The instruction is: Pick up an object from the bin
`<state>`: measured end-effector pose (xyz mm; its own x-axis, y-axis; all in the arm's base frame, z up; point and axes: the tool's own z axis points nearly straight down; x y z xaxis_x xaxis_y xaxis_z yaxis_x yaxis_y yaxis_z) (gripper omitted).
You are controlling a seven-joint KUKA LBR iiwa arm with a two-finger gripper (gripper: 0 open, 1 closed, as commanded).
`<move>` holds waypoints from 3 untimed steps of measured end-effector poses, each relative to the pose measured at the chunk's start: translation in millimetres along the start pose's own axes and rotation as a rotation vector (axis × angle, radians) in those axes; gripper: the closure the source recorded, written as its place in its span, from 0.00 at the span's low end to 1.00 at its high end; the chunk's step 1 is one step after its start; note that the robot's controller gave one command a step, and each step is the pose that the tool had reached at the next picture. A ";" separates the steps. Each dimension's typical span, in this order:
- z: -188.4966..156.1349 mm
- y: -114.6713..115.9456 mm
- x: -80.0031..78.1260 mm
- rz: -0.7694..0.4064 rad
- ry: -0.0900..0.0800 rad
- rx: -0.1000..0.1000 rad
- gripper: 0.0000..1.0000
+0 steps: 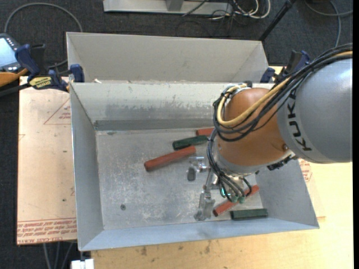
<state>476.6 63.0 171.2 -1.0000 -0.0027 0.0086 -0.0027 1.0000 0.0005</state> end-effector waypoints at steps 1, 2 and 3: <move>101.5 -52.7 -116.2 -0.158 -0.017 0.000 0.00; 66.0 10.5 -183.2 -0.218 -0.023 -0.003 0.00; 69.8 10.7 -175.4 -0.317 -0.011 0.001 0.00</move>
Offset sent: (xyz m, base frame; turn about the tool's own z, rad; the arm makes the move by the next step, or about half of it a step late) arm 0.1123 -0.0514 -0.1012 -0.1620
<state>651.4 74.2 99.9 -0.9493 -0.3145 -0.0025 -0.3145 0.9493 0.0010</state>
